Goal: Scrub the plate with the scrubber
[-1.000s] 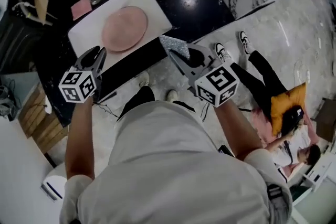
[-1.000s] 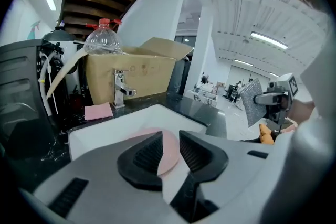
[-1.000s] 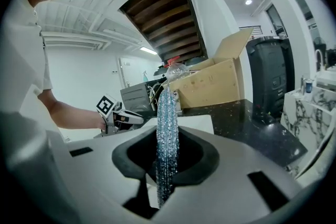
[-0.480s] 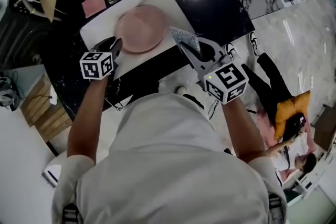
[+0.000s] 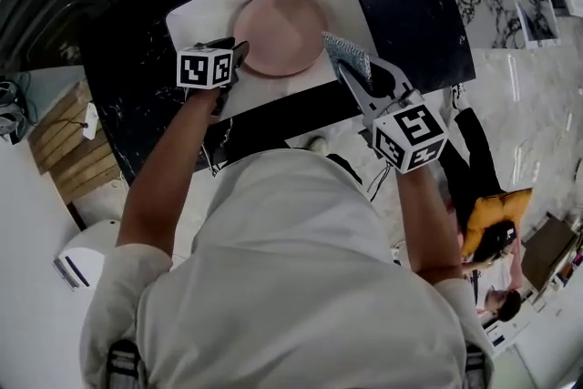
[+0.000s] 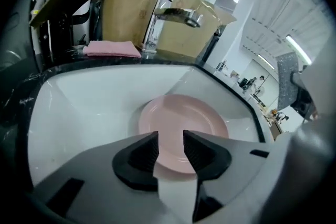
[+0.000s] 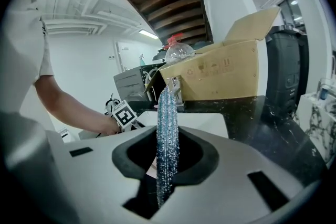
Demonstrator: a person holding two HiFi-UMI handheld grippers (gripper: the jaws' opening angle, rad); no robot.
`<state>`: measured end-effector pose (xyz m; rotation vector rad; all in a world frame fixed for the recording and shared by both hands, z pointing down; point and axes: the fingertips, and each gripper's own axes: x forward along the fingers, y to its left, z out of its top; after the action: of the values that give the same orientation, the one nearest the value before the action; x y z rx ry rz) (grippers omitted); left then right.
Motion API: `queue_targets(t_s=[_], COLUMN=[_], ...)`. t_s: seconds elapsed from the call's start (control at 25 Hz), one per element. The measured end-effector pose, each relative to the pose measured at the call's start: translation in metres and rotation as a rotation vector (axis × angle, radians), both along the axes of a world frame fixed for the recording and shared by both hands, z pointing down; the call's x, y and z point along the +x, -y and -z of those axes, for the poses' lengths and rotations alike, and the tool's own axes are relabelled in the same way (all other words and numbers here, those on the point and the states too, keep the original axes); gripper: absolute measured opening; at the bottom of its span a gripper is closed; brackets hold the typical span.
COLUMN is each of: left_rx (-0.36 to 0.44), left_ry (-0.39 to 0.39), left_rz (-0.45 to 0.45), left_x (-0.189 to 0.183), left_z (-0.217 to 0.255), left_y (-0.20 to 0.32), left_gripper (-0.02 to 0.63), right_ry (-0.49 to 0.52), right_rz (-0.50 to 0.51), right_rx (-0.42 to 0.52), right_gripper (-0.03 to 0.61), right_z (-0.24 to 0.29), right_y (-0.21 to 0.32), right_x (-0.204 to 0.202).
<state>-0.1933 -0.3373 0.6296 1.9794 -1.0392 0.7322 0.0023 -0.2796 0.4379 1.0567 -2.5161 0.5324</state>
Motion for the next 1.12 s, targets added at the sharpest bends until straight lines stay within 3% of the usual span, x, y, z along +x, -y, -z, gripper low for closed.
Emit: queue_targets(t_s=[0.28, 0.6, 0.92, 1.12], left_rx=[-0.069, -0.105, -0.121, -0.135], left_ry=[0.123, 0.124, 0.187, 0.175], left_rz=[0.031, -0.018, -0.069, -0.095], left_x=[-0.021, -0.019, -0.017, -0.009], left_z=[-0.035, -0.06, -0.077, -0.085], left_y=[0.029, 0.051, 0.073, 0.079], left_gripper=[0.156, 0.155, 0.154, 0.155], right_ry=[0.001, 0.008, 0.009, 0.006], right_rz=[-0.002, -0.027, -0.049, -0.062], right_rx=[-0.045, -0.101, -0.135, -0.139], right_gripper=[0.078, 0.078, 0.078, 0.078], right_z=[-0.012, -0.029, -0.037, -0.039], right_y=[0.006, 0.008, 0.002, 0.001], right_x=[-0.005, 0.002, 0.012, 0.014])
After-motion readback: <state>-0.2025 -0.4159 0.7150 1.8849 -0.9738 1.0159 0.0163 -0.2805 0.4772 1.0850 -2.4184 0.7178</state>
